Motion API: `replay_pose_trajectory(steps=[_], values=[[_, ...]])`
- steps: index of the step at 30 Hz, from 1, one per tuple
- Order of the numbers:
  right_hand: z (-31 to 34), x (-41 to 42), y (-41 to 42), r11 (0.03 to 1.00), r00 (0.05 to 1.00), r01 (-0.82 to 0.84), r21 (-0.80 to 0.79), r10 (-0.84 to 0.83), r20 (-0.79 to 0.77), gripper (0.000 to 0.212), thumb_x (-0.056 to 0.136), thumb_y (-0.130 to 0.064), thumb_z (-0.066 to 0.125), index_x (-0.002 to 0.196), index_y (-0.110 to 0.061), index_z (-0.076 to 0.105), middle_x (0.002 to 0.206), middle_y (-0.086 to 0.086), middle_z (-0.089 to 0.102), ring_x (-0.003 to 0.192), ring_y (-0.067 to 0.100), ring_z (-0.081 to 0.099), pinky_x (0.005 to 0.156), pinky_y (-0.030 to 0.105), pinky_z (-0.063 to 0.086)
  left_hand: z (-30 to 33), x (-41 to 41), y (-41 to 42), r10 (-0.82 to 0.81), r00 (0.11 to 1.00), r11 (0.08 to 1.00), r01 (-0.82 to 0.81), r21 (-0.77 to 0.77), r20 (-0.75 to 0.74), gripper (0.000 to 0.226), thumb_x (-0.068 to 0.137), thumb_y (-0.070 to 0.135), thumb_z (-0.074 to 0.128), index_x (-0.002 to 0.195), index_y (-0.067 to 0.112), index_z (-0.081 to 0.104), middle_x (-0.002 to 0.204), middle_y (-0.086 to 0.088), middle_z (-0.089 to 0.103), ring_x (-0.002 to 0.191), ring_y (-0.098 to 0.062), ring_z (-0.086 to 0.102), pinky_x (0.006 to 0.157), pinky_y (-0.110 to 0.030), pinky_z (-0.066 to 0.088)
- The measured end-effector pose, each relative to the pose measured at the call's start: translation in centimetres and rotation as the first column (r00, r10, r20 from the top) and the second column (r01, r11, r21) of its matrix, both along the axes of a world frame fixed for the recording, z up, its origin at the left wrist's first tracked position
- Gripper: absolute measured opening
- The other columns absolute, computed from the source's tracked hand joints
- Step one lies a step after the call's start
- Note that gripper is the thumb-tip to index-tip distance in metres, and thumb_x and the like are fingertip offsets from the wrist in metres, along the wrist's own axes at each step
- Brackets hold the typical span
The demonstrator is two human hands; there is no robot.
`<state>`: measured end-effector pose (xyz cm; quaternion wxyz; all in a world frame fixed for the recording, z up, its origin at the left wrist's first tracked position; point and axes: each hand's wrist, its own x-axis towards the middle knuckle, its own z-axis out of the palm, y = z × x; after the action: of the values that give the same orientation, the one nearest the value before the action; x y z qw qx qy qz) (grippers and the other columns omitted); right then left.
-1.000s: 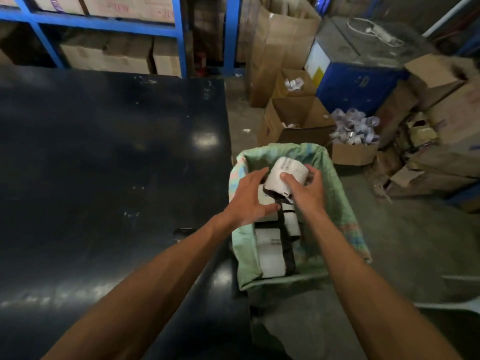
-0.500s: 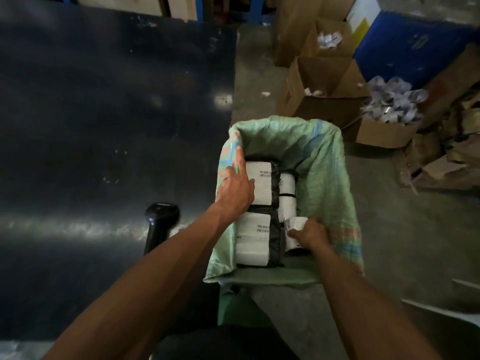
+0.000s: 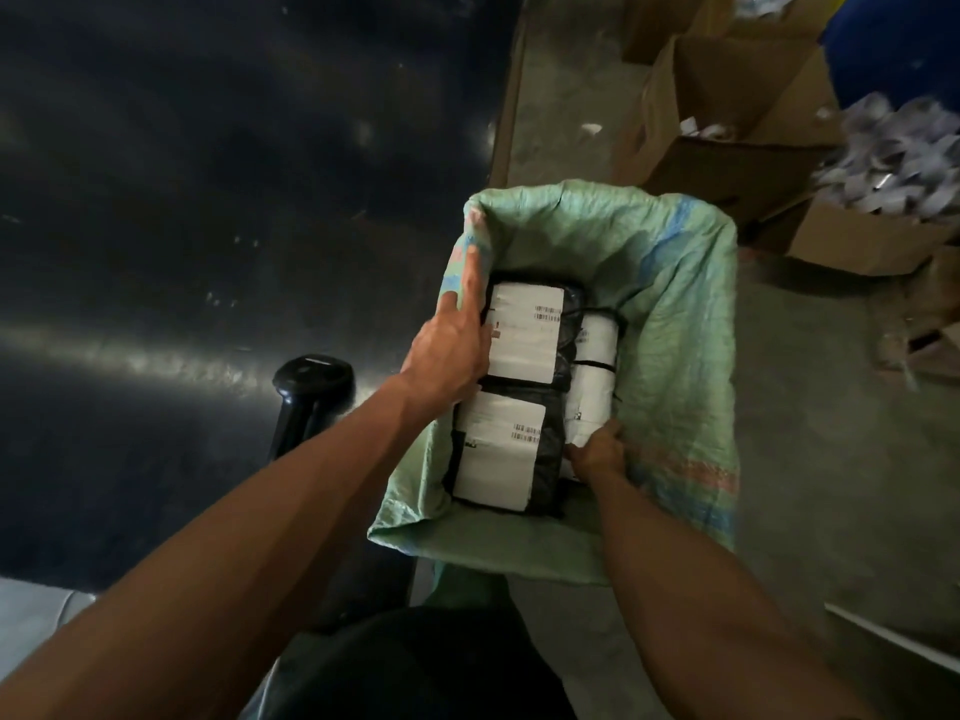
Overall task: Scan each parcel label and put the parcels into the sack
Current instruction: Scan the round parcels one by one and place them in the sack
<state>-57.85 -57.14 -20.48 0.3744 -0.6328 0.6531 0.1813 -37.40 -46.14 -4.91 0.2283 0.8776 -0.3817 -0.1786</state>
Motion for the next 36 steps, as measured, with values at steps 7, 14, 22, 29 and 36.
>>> replay_pose_trajectory(steps=[7, 14, 22, 29, 36], values=[[-0.5, 0.4, 0.0, 1.000, 1.000, -0.007, -0.001, 0.007, -0.001, 0.087, 0.086, -0.020, 0.083, 0.147, 0.003, 0.025, 0.144, 0.032, 0.048, 0.130, 0.046, 0.054, 0.103, 0.050, 0.046, 0.0, 0.5, 0.4, -0.016, 0.999, 1.000, 0.016, -0.022, 0.039, 0.084, 0.099, 0.013, 0.049, 0.158, 0.013, -0.010, 0.136, -0.028, 0.049, 0.090, -0.037, 0.061, 0.068, -0.033, 0.035], [2.0, 1.2, -0.9, 0.999, 0.999, -0.035, 0.013, 0.035, -0.022, 0.087, 0.086, -0.027, 0.081, 0.149, -0.001, 0.027, 0.146, 0.026, 0.049, 0.131, 0.042, 0.054, 0.102, 0.045, 0.048, 0.4, 0.5, 0.8, -0.054, 0.997, 0.998, 0.055, -0.021, 0.052, 0.084, 0.099, 0.017, 0.050, 0.158, 0.007, -0.008, 0.140, -0.031, 0.046, 0.086, -0.039, 0.063, 0.072, -0.043, 0.047], [8.8, 4.4, 0.0, 0.977, 0.973, 0.081, -0.195, -0.035, 0.228, 0.053, 0.098, -0.034, 0.064, 0.143, -0.007, 0.051, 0.141, 0.021, 0.057, 0.126, 0.039, 0.058, 0.101, 0.040, 0.048, 1.7, 2.0, 1.6, -0.155, 0.968, 0.983, 0.171, 0.067, -0.196, 0.103, 0.097, 0.052, 0.051, 0.149, 0.027, -0.035, 0.154, -0.027, 0.025, 0.124, -0.047, 0.051, 0.102, -0.052, 0.044], [18.0, 10.3, 5.0, 0.815, 0.858, 0.234, -0.530, 0.082, 0.507, 0.043, 0.097, -0.043, 0.061, 0.131, -0.018, 0.058, 0.131, 0.010, 0.062, 0.121, 0.027, 0.060, 0.103, 0.043, 0.049, 2.0, 8.1, 9.1, -0.240, 0.969, 0.970, 0.243, -0.029, 0.062, 0.080, 0.104, 0.051, 0.035, 0.158, 0.004, 0.002, 0.151, -0.024, 0.034, 0.133, -0.042, 0.040, 0.113, -0.047, 0.032], [21.8, 18.3, 15.3, 0.761, 0.817, -0.020, -0.648, 0.386, 0.429, 0.035, 0.098, -0.044, 0.059, 0.125, -0.023, 0.063, 0.126, 0.004, 0.063, 0.116, 0.023, 0.062, 0.099, 0.042, 0.050, -2.5, 15.3, 20.4, -0.115, 0.984, 0.986, 0.096, 0.136, 0.139, 0.072, 0.104, 0.049, 0.032, 0.158, 0.005, 0.014, 0.160, -0.026, 0.019, 0.146, -0.043, 0.023, 0.121, -0.052, 0.017]])
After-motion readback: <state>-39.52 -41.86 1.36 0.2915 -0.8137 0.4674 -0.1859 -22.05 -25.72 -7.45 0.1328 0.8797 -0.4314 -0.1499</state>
